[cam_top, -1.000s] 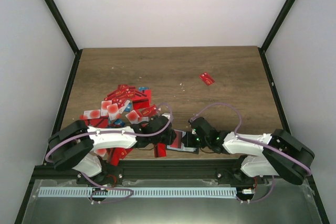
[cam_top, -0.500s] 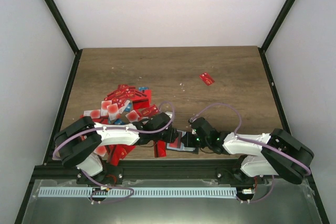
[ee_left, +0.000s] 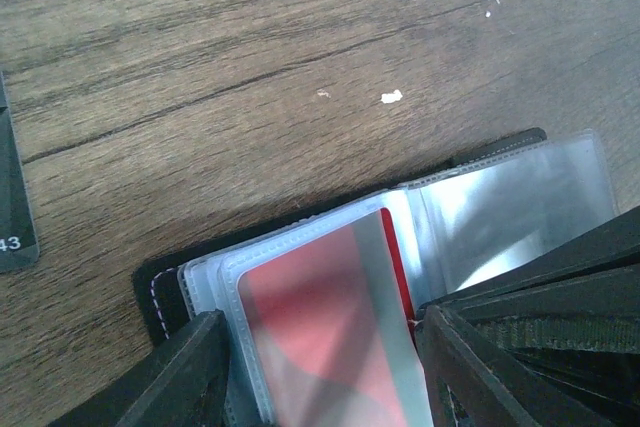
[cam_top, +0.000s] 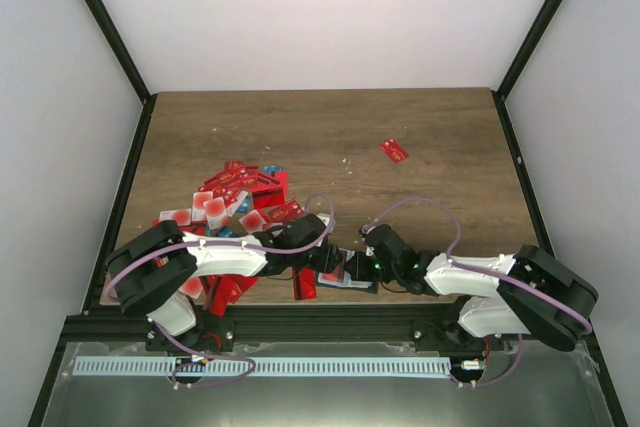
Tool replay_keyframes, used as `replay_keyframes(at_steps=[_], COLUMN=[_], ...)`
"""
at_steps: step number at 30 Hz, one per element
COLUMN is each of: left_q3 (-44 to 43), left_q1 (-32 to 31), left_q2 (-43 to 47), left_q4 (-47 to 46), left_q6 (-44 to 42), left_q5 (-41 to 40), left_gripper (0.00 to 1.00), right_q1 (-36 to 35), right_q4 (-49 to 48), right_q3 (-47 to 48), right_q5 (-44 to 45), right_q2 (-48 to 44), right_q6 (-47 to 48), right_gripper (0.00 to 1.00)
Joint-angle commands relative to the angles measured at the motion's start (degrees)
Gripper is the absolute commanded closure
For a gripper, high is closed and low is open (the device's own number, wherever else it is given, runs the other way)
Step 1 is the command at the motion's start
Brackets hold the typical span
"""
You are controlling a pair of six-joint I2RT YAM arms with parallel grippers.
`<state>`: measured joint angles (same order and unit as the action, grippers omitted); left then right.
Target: Put the credit cards into the card holder
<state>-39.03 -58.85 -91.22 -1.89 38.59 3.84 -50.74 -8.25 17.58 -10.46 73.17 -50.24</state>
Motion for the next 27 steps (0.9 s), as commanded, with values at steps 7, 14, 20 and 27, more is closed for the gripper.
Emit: replay_keyframes(at_steps=[7, 14, 20, 27], left_q3=[-2.27, -2.43, -2.89, -3.57], left_q1=[-0.12, -0.04, -0.11, -0.04], left_q2=[2.61, 1.65, 0.14, -1.10], left_q4=[5.27, 3.42, 2.32, 2.09], left_q6=[-1.22, -1.50, -1.41, -1.54], left_q5=[-5.49, -3.22, -1.91, -1.12], left_gripper=[0.44, 0.44, 0.44, 0.44], right_q1=[0.16, 0.09, 0.11, 0.12], right_q4=[6.32, 6.30, 6.32, 6.33], right_q3=[-2.29, -2.29, -2.29, -2.20], right_q5=[2.46, 2.31, 2.37, 2.37], right_q2=[2.03, 2.11, 2.07, 2.29], right_q6=[-0.08, -0.17, -0.19, 0.05], right_gripper=[0.99, 0.99, 0.99, 0.99])
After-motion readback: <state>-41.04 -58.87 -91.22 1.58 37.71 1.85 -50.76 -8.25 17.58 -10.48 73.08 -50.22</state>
